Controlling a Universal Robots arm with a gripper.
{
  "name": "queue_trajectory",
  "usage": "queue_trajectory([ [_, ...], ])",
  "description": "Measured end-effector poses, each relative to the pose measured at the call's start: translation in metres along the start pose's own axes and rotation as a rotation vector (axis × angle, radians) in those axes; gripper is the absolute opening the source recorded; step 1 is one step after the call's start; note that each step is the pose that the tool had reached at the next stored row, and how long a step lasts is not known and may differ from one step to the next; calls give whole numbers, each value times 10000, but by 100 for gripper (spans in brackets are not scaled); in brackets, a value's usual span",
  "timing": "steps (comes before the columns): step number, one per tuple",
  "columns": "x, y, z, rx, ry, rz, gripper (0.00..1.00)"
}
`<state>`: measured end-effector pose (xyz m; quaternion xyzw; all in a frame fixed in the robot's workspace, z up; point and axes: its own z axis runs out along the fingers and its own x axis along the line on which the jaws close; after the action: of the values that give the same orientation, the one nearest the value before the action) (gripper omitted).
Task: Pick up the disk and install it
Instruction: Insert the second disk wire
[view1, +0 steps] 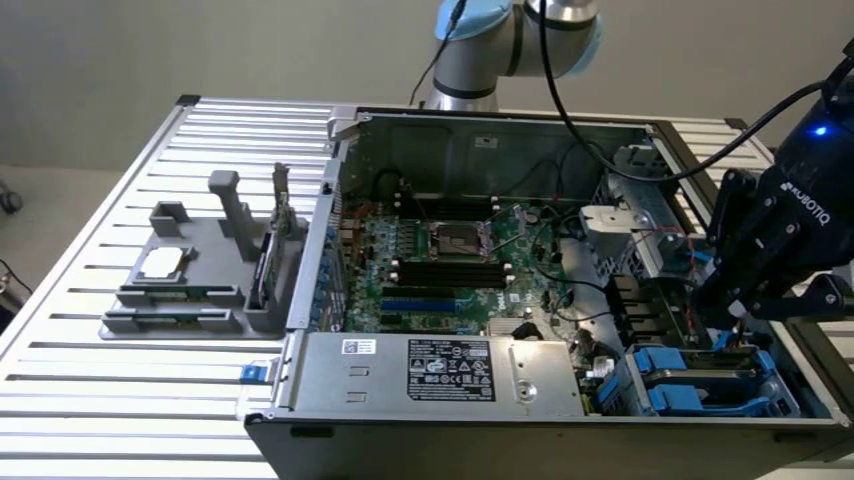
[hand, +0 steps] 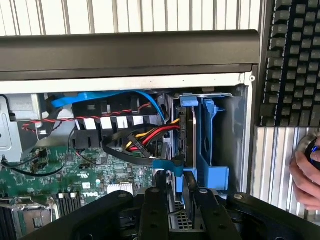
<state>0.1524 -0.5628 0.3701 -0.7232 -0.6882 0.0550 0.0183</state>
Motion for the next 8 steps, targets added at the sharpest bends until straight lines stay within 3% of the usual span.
queue_trajectory([
  [8, 12, 4, 43, -126, -24, -233, 27],
])
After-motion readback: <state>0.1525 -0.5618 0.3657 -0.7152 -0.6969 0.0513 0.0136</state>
